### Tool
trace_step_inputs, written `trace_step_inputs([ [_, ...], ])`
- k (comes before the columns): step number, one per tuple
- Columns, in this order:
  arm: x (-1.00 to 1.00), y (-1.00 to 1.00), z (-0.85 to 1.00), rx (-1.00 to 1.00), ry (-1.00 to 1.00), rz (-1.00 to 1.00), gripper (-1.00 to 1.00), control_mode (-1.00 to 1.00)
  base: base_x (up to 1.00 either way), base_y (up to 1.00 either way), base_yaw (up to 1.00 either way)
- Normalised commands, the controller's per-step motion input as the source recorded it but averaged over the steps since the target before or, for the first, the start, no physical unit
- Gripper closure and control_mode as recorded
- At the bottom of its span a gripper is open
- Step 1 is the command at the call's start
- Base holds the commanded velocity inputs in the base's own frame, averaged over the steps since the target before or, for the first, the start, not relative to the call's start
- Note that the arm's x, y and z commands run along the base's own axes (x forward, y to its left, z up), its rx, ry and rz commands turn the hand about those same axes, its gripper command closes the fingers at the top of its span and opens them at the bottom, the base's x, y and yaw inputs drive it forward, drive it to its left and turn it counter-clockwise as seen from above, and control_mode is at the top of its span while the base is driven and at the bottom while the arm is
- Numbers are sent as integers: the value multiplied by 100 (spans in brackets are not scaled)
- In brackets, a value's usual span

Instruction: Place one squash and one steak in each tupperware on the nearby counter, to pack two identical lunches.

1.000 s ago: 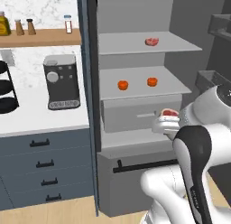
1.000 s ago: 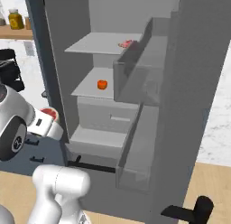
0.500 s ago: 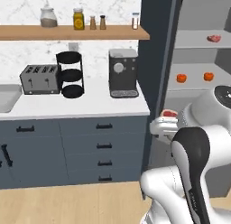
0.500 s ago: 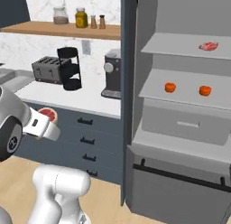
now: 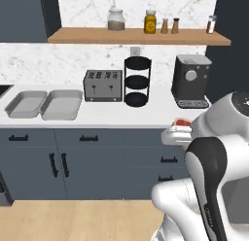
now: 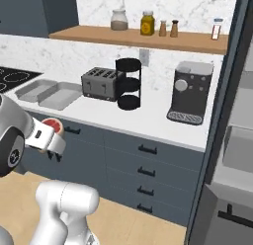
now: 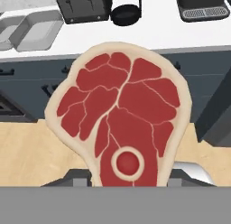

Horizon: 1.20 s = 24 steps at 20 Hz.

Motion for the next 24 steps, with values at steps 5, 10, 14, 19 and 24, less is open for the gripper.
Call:
trace_step_inputs([
  [5,0,0,0,0,0,0,100,100,67,100,-3],
  [10,0,0,0,0,0,0,100,100,80,100,-8],
  [14,0,0,0,0,0,0,100,100,80,100,-11],
  [19,0,0,0,0,0,0,100,100,52,100,-14],
  [24,0,0,0,0,0,0,100,100,43,92,-24],
])
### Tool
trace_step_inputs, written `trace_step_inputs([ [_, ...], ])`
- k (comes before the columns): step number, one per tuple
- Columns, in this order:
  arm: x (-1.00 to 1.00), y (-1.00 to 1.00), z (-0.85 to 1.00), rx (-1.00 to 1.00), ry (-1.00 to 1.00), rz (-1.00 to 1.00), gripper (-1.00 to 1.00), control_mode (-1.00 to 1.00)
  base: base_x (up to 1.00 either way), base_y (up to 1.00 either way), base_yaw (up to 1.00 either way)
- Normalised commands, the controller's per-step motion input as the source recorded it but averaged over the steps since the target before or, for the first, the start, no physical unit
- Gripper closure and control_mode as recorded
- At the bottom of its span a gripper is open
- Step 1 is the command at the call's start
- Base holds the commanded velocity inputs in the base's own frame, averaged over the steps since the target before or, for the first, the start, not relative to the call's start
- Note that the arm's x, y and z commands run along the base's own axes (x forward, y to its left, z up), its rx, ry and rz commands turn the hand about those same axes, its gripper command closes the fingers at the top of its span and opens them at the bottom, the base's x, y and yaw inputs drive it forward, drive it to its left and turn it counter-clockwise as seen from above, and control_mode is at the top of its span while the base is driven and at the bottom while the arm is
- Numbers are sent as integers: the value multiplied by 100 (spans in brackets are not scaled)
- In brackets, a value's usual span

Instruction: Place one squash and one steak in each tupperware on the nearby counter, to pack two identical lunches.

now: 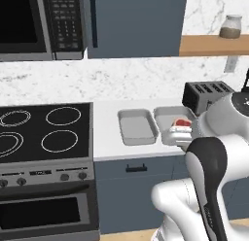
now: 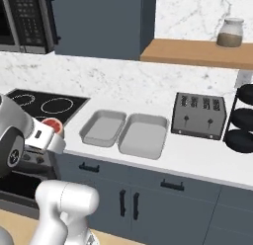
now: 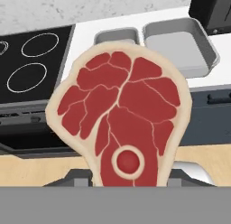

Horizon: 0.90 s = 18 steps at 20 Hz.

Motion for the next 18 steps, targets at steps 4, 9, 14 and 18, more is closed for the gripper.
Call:
trace_step_inputs([
  [4,0,0,0,0,0,0,100,100,41,44,-30],
  [9,0,0,0,0,0,0,100,100,52,5,-15],
  [14,0,0,0,0,0,0,100,100,61,2,-7],
  [18,0,0,0,0,0,0,100,100,54,22,-1],
])
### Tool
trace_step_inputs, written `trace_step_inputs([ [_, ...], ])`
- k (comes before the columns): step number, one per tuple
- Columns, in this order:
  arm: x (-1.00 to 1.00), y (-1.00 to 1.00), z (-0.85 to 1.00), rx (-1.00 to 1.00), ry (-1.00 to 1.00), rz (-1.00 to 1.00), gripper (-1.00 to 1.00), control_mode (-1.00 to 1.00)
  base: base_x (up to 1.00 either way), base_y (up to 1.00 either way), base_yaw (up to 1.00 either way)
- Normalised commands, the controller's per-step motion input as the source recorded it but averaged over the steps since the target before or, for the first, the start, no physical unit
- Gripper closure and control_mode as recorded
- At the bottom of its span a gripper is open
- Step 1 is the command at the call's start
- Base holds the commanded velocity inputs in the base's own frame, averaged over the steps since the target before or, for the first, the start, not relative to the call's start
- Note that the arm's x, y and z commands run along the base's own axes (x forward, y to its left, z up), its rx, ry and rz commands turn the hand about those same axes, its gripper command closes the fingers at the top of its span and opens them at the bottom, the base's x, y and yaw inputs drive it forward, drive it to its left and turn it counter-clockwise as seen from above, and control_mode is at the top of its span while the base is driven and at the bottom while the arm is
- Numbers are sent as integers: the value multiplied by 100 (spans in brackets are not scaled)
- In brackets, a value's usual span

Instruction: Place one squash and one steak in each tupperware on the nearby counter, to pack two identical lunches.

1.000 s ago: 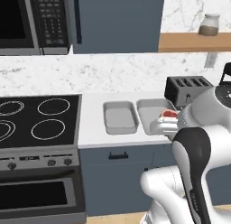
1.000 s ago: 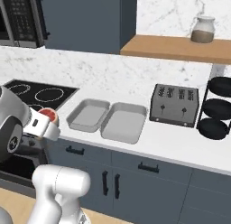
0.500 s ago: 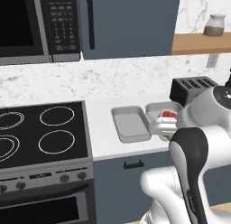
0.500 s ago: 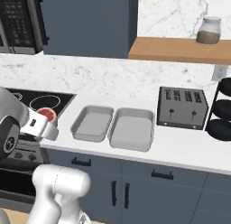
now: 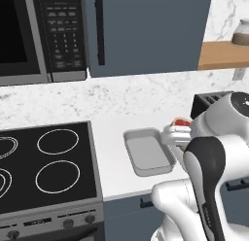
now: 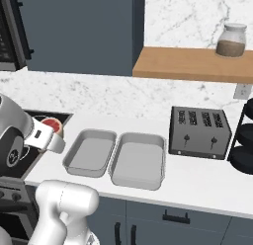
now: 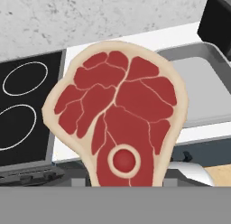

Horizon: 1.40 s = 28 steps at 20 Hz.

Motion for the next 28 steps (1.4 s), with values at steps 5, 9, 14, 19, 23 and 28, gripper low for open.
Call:
trace_step_inputs([
  [5,3,2,-8,0,0,0,100,-100,24,15,0],
  [9,0,6,-37,0,0,0,100,-100,0,0,0],
  [14,24,23,-39,0,0,0,100,-100,0,0,0],
  [19,97,18,-82,-10,2,0,100,-100,0,0,0],
  [23,100,-32,-51,-2,0,0,100,-100,0,0,0],
  [28,100,-17,-55,0,12,0,100,-100,0,0,0],
])
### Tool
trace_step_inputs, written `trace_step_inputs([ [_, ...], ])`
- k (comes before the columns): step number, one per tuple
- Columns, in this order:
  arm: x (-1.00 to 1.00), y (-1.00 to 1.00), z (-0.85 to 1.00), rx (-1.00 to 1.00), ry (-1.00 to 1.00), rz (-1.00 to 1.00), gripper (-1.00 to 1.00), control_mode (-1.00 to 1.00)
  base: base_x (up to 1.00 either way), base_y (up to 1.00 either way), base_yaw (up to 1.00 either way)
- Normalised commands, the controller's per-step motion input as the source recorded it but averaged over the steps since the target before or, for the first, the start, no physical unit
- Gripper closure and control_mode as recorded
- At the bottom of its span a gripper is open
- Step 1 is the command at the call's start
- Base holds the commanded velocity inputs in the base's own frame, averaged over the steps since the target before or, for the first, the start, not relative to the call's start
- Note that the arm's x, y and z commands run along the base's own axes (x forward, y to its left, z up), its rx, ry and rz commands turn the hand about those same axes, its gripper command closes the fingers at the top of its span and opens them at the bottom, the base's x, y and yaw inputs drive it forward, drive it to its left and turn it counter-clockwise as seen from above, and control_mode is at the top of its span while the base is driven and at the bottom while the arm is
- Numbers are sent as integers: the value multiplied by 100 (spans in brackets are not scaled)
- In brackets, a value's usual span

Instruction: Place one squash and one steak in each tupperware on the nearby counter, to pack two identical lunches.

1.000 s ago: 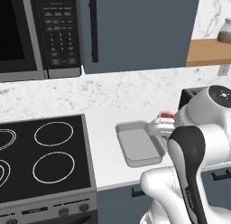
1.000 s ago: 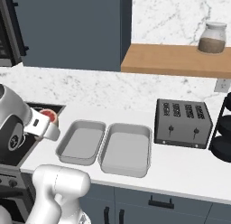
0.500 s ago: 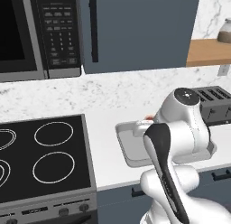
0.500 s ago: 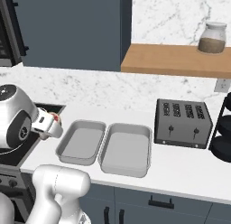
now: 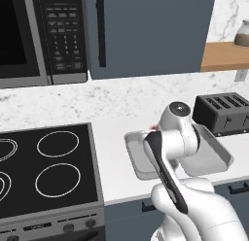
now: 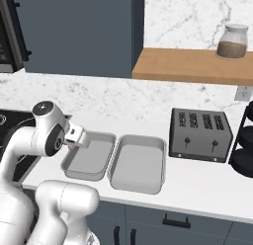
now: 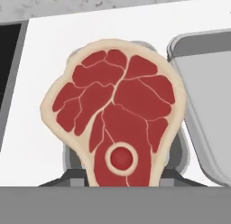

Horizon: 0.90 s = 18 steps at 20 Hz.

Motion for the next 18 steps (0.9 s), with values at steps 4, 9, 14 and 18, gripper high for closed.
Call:
trace_step_inputs([
  [4,99,-24,-61,0,25,0,100,-100,0,0,0],
  [9,76,-20,-42,0,11,0,100,-100,0,0,0],
  [14,25,-29,-38,0,0,0,100,-100,0,0,0],
  [18,29,-3,-34,0,0,1,100,-100,0,0,0],
])
